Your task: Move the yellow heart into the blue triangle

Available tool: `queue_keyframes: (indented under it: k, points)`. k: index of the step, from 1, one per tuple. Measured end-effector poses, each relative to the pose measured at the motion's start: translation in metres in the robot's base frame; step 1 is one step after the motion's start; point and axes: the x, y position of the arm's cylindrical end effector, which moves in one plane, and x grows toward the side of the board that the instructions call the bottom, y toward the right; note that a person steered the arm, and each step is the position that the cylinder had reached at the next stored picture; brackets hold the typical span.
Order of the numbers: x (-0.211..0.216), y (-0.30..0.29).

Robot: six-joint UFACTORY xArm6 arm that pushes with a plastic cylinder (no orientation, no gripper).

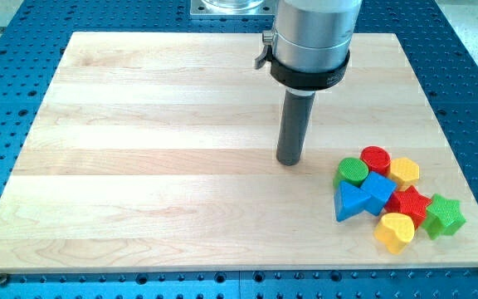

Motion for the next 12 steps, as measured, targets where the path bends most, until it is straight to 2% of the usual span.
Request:
queue_keyframes:
  k: [3,4,6,7,8,9,10,12]
  points:
    - [-0.017,0.0]
    - [-0.028,0.024]
    - [-0.053,0.146]
    - [-0.036,0.2]
    - [0.041,0.251]
    - [0.107,0.273]
    - [0.142,0.232]
    - [0.142,0.122]
